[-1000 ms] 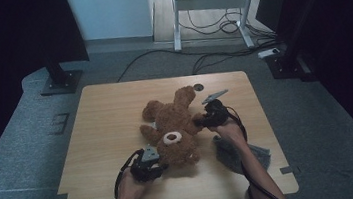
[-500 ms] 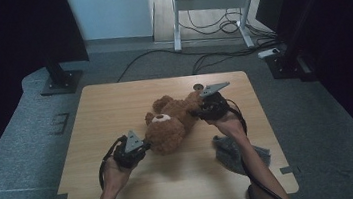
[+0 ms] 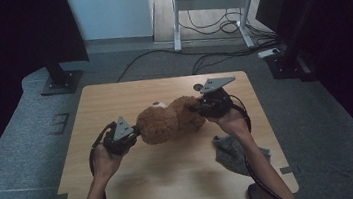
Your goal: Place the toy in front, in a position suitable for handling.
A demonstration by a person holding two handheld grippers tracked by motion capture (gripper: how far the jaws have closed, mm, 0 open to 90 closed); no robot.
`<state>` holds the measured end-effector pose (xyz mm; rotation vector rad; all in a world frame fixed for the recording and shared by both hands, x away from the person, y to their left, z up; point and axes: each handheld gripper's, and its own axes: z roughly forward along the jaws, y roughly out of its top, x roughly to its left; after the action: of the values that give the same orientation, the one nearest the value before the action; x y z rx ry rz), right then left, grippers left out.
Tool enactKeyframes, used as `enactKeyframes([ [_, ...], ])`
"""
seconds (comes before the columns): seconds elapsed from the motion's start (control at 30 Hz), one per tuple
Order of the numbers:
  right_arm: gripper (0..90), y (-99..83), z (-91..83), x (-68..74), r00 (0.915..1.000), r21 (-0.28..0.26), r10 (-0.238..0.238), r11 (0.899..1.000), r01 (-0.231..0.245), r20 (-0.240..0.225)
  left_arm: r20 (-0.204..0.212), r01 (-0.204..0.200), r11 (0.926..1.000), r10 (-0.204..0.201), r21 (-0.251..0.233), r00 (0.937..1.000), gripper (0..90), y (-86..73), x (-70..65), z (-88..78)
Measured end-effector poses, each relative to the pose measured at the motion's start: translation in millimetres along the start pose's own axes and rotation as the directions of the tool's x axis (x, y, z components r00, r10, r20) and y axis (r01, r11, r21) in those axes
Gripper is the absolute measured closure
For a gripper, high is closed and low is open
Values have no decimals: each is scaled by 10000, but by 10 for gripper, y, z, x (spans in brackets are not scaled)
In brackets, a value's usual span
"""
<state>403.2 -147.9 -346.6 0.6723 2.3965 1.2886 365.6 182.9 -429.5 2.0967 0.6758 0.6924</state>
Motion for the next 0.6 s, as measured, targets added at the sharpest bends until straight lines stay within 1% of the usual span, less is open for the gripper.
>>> enactKeyframes([
  [0.03, 747, 0, 0, 0, 10000, 0, 0, 10000, 0, 0, 0, 0, 10000, 0, 0, 10000, 809, 0, 0, 0],
  [0.07, 746, 17, -45, 69, 9999, 9, -113, 9999, 113, -76, 128, 38, 10000, -38, -24, 9999, 809, 3, 51, -1],
  [0.1, 746, 17, -60, 102, 9999, -17, -114, 9999, 113, -120, 128, 38, 10000, -38, -24, 9999, 810, 3, 51, -1],
  [0.13, 746, 17, -60, 102, 9999, -17, -114, 9999, 113, -120, 183, 8, 10000, -8, -5, 9998, 810, 2, 69, 3],
  [0.17, 746, 2, -72, 171, 9997, 5, -168, 9999, 168, -189, 211, -50, 10000, 50, 43, 9998, 811, -3, 85, 10],
  [0.27, 746, -54, -41, 271, 9991, 87, -194, 9998, 197, -373, 278, -166, 9995, 158, 286, 9995, 812, -60, 142, 70],
  [0.37, 746, -134, 39, 344, 9984, 215, -61, 9997, 73, -569, 343, -207, 9984, 189, 530, 9992, 812, -135, 184, 131],
  [0.4, 746, -134, 39, 344, 9984, 215, -61, 9997, 73, -569, 343, -207, 9984, 189, 530, 9992, 812, -135, 184, 131],
  [0.43, 745, -164, 76, 367, 9978, 281, -57, 9996, 76, -656, 368, -172, 9980, 150, 601, 9992, 812, -162, 194, 150],
  [0.47, 744, -230, 160, 413, 9966, 449, 27, 9990, 10, -820, 449, -151, 9968, 116, 786, 9989, 812, -218, 218, 185],
  [0.5, 744, -230, 160, 413, 9966, 449, 27, 9990, 10, -820, 449, -151, 9968, 116, 786, 9989, 811, -218, 218, 185],
  [0.57, 743, -303, 252, 461, 9953, 715, 65, 9974, 5, -969, 554, -166, 9946, 109, 1023, 9984, 810, -283, 234, 222],
  [0.6, 740, -377, 328, 490, 9917, 738, 251, 9972, -159, -1260, 575, -105, 9926, 35, 1211, 9983, 808, -353, 253, 244],
])
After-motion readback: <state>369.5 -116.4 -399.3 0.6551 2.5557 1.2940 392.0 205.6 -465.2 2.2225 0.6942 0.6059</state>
